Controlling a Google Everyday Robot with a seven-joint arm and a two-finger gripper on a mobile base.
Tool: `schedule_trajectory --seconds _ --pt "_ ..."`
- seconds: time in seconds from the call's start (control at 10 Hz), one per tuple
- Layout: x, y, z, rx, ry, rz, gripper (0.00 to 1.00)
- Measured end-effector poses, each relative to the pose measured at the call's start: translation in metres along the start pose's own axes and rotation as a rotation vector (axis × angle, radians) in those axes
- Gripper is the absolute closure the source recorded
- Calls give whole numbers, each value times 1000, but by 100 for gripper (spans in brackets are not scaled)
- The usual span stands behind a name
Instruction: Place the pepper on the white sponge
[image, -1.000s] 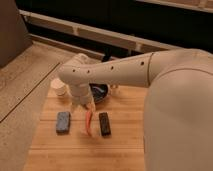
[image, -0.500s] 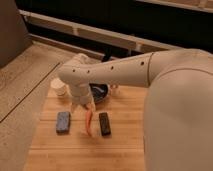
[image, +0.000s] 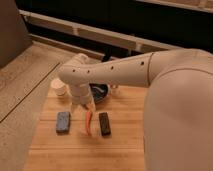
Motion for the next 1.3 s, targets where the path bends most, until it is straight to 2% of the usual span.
schedule_trajectory --seconds 1.0,1.3 --pt "-1 0 -1 1 -4 -2 35" --pt "-20 18 -2 -10 -58 17 35"
